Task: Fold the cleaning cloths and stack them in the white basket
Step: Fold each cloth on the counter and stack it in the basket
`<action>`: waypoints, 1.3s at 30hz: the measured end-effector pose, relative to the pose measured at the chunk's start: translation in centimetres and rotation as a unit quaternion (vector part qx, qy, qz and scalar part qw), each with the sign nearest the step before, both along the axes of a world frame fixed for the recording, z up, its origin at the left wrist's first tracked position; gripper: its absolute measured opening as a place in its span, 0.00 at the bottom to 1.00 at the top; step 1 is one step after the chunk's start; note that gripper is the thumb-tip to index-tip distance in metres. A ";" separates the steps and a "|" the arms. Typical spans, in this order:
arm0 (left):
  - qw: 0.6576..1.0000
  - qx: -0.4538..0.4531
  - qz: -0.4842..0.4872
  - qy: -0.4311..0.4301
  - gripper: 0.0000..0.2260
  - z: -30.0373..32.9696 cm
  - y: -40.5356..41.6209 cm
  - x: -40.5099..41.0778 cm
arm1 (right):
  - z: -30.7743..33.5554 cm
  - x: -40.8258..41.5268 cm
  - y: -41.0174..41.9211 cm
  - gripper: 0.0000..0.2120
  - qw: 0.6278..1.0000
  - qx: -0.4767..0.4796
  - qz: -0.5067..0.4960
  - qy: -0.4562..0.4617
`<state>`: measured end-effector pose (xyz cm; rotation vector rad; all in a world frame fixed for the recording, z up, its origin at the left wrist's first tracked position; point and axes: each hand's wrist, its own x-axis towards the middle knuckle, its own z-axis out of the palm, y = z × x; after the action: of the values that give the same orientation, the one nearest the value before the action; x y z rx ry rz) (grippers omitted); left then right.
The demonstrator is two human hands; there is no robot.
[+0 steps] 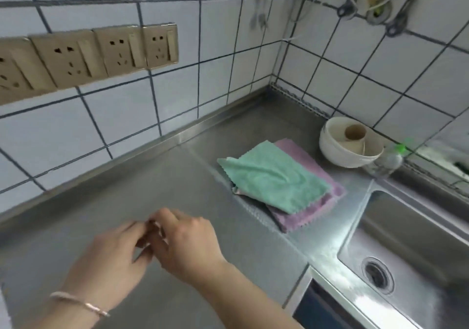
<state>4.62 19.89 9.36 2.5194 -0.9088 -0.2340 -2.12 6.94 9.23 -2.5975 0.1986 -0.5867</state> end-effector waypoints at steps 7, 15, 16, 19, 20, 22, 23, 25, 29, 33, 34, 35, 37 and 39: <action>0.990 -0.009 -0.019 0.140 0.11 -6.1 -12.6 -5.1 | -9.1 -7.5 -18.9 0.10 0.968 -0.039 -0.189 0.158; 0.981 0.056 -0.005 0.185 0.11 -8.3 -23.0 -7.4 | -13.6 -9.7 -29.4 0.09 0.960 -0.123 -0.172 0.186; 0.981 0.057 0.003 0.186 0.10 -8.1 -23.6 -7.5 | -13.6 -9.6 -30.0 0.11 0.966 -0.119 -0.159 0.164; 0.986 0.041 0.030 0.159 0.07 -7.7 -25.8 -7.8 | -12.2 -8.5 -31.4 0.11 0.982 -0.092 -0.123 0.106; 0.986 0.028 0.044 0.160 0.08 -7.6 -26.6 -7.9 | -11.7 -8.0 -31.5 0.11 0.988 -0.086 -0.101 0.081; 0.986 -0.018 0.066 0.154 0.11 -7.3 -28.2 -8.2 | -10.1 -6.7 -31.3 0.12 0.995 -0.064 -0.066 0.031; 0.983 -0.046 0.084 0.159 0.12 -7.1 -28.9 -8.3 | -9.2 -6.1 -30.9 0.13 0.997 -0.054 -0.050 0.009; 0.968 -0.096 0.139 0.184 0.11 -6.4 -30.0 -8.2 | -7.3 -5.0 -29.9 0.12 0.999 -0.044 -0.013 -0.025; 0.947 -0.160 0.244 0.133 0.11 -4.8 -29.6 -7.4 | -4.1 -3.3 -27.4 0.03 0.996 0.006 0.092 -0.022; 0.934 -0.208 0.272 0.096 0.15 -3.8 -24.8 -7.0 | -0.4 -1.9 -24.7 0.10 0.983 0.060 0.157 0.078; 0.933 -0.205 0.281 0.089 0.16 -3.5 -23.1 -6.8 | 0.7 -1.5 -24.0 0.10 0.975 0.083 0.179 0.107; 0.934 -0.199 0.286 0.073 0.17 -3.3 -21.2 -6.6 | 1.6 -1.0 -23.4 0.09 0.966 0.097 0.202 0.126; 0.942 -0.175 0.286 0.031 0.24 -2.6 -17.4 -5.7 | 3.3 0.2 -22.6 0.06 0.951 0.079 0.245 0.170; 0.949 -0.151 0.277 -0.008 0.28 -1.5 -13.3 -4.5 | 4.6 1.8 -21.3 0.04 0.933 0.013 0.266 0.243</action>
<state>0.12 6.58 7.88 2.3707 -0.1912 0.0998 -0.30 -14.39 13.81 -2.5619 -0.3346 0.2532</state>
